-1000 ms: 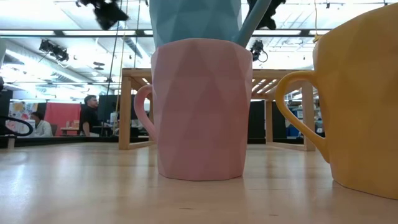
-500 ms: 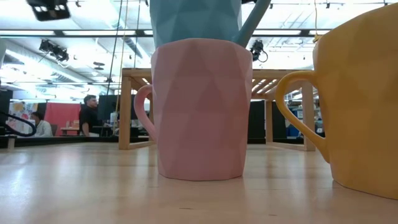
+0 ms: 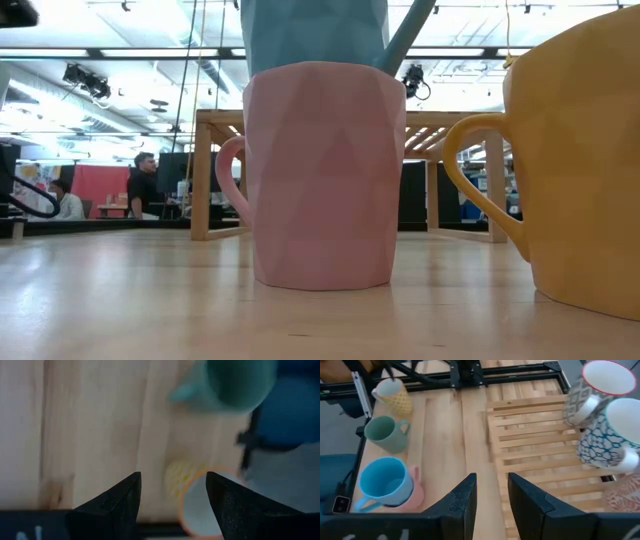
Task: Place coffee mugs
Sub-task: Put the left yellow mug on the shelf
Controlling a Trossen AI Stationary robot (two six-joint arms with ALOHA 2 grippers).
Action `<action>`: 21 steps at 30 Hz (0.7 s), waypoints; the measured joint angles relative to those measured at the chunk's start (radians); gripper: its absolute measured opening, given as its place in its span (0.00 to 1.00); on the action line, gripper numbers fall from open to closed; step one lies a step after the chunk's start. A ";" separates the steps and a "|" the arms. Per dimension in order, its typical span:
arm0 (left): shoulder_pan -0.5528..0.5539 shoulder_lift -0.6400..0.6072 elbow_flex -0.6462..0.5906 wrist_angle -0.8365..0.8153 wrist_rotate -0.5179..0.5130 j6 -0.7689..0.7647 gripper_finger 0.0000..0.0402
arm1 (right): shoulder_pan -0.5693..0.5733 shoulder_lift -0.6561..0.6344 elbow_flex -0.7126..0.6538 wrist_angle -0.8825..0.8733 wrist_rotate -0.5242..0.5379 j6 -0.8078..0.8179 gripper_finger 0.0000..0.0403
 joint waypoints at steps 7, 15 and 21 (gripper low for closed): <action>-0.074 0.071 -0.001 -0.018 -0.001 -0.006 0.57 | 0.068 0.000 0.000 0.000 0.028 0.002 0.29; -0.142 0.108 -0.001 -0.013 0.000 -0.072 0.57 | 0.097 0.000 0.000 -0.001 0.028 0.002 0.29; -0.198 0.151 -0.001 -0.001 -0.001 -0.071 0.57 | 0.108 0.000 0.000 -0.001 0.028 0.002 0.29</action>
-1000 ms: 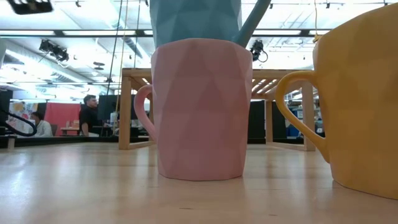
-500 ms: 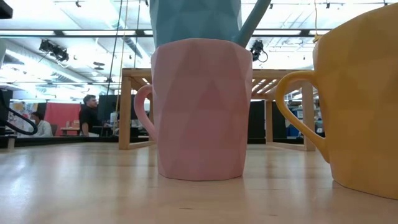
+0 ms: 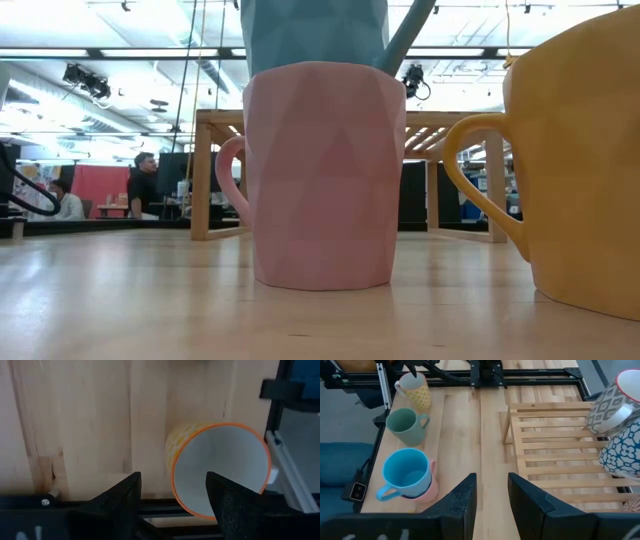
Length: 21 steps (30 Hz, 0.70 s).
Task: Place coffee mugs
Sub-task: Put the left yellow mug on the shelf
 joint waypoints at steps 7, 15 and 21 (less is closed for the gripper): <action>-0.033 0.083 0.000 0.002 -0.038 0.005 0.57 | 0.001 0.000 0.000 0.000 0.000 0.000 0.29; -0.031 0.132 0.000 0.028 -0.040 -0.005 0.57 | 0.001 0.000 0.000 0.000 0.000 0.000 0.29; -0.030 0.131 0.000 0.140 -0.042 0.023 0.57 | 0.001 0.001 0.000 0.000 0.000 0.004 0.29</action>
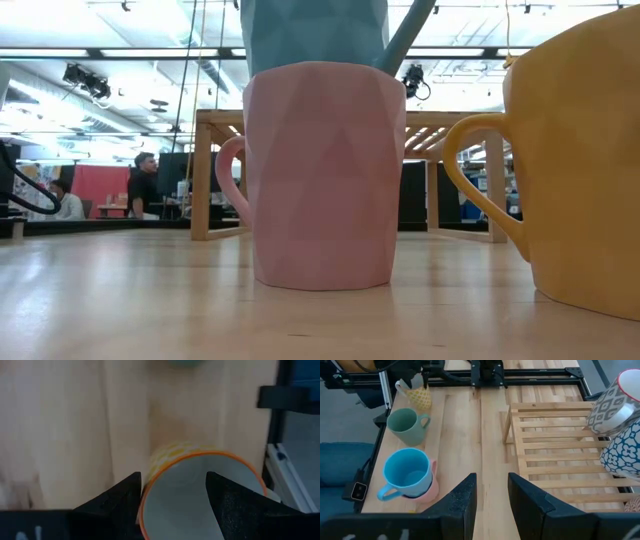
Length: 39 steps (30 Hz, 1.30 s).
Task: Place coffee mugs
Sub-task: Put the left yellow mug on the shelf
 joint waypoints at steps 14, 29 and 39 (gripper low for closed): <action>0.000 0.000 0.000 0.048 -0.011 0.083 0.57 | 0.000 0.000 0.000 0.000 0.000 0.000 0.29; 0.000 -0.001 0.000 0.094 -0.060 0.118 0.57 | 0.000 0.000 0.000 0.000 0.000 0.000 0.29; 0.000 -0.001 0.000 0.033 -0.062 0.141 0.55 | 0.000 0.000 0.000 0.000 0.000 0.000 0.29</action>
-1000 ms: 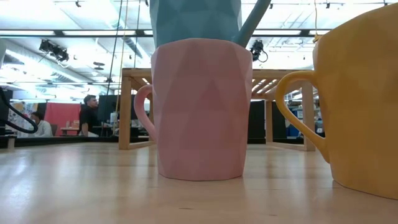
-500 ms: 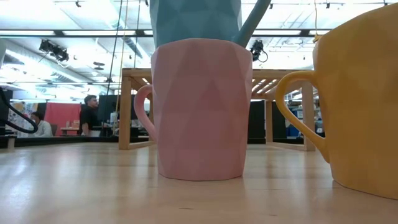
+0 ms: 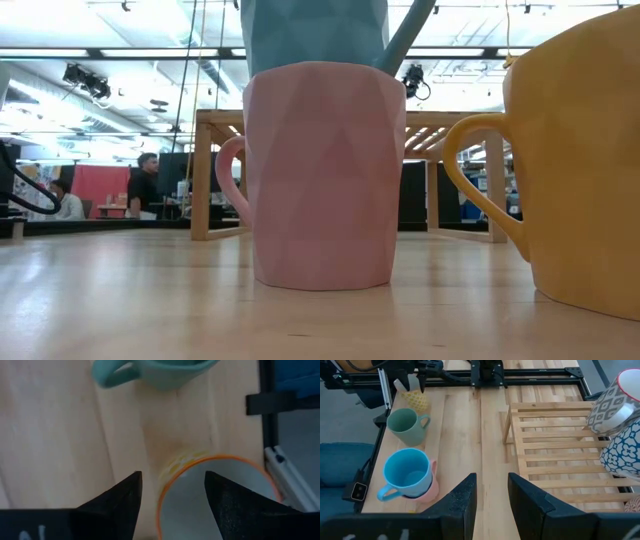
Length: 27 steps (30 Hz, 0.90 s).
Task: Place coffee mugs
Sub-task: Put the left yellow mug on the shelf
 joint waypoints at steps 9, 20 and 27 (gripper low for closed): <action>0.000 0.000 -0.026 -0.041 0.000 -0.004 0.39 | 0.000 0.000 0.000 0.000 0.000 0.000 0.29; 0.000 0.000 -0.064 -0.028 0.035 -0.011 0.15 | 0.000 0.000 0.000 0.000 0.000 0.000 0.29; 0.028 -0.002 -0.063 -0.026 0.052 -0.011 0.07 | 0.000 0.000 0.000 0.000 0.000 0.000 0.29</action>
